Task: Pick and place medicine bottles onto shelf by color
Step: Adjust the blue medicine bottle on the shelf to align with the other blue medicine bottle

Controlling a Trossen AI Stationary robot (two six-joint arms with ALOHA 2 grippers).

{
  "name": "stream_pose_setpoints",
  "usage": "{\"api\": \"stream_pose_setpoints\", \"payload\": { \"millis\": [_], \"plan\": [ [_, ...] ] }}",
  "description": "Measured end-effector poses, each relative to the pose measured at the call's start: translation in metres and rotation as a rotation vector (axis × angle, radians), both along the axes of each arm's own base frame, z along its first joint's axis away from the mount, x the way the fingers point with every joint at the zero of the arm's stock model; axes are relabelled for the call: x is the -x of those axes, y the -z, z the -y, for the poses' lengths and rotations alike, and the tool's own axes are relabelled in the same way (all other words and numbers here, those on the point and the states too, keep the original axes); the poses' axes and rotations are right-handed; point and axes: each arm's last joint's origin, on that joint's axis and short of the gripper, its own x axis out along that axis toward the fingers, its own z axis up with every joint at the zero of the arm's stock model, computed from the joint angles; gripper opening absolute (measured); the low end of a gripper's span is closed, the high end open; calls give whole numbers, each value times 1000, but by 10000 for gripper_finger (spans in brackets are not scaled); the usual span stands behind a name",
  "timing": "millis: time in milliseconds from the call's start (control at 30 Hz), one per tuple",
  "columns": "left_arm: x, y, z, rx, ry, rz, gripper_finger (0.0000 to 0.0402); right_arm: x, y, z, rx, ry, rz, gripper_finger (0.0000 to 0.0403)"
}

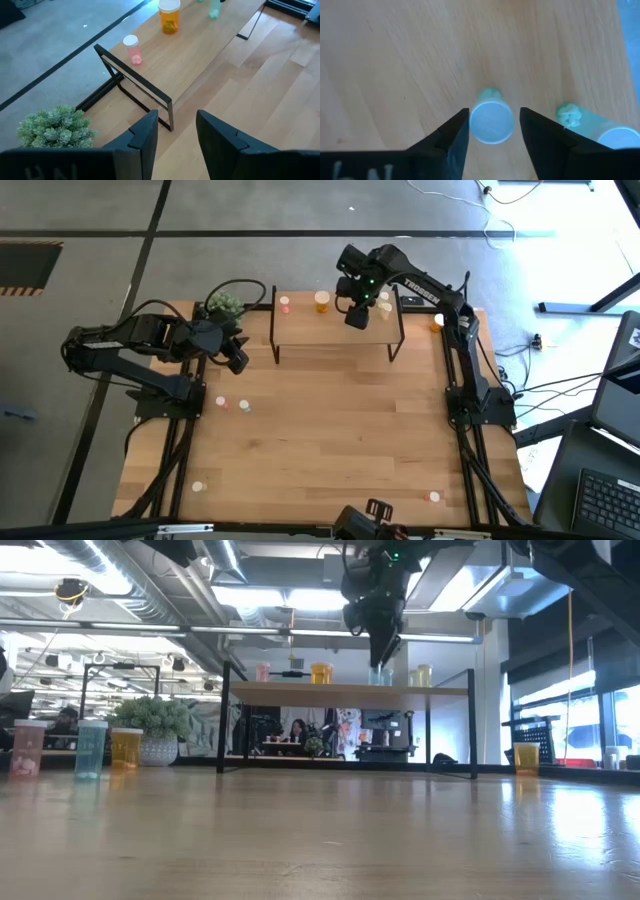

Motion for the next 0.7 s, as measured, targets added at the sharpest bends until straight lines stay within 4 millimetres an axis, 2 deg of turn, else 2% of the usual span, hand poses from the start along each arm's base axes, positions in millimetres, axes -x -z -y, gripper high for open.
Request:
{"api": "stream_pose_setpoints", "payload": {
  "millis": [267,700],
  "plan": [
    [0,0,0,0,0,0,128,0,1,0,-3,0,-6,113],
    [0,0,0,0,0,0,128,6,1,-3,-37,-2,-59,113]
  ]
}}
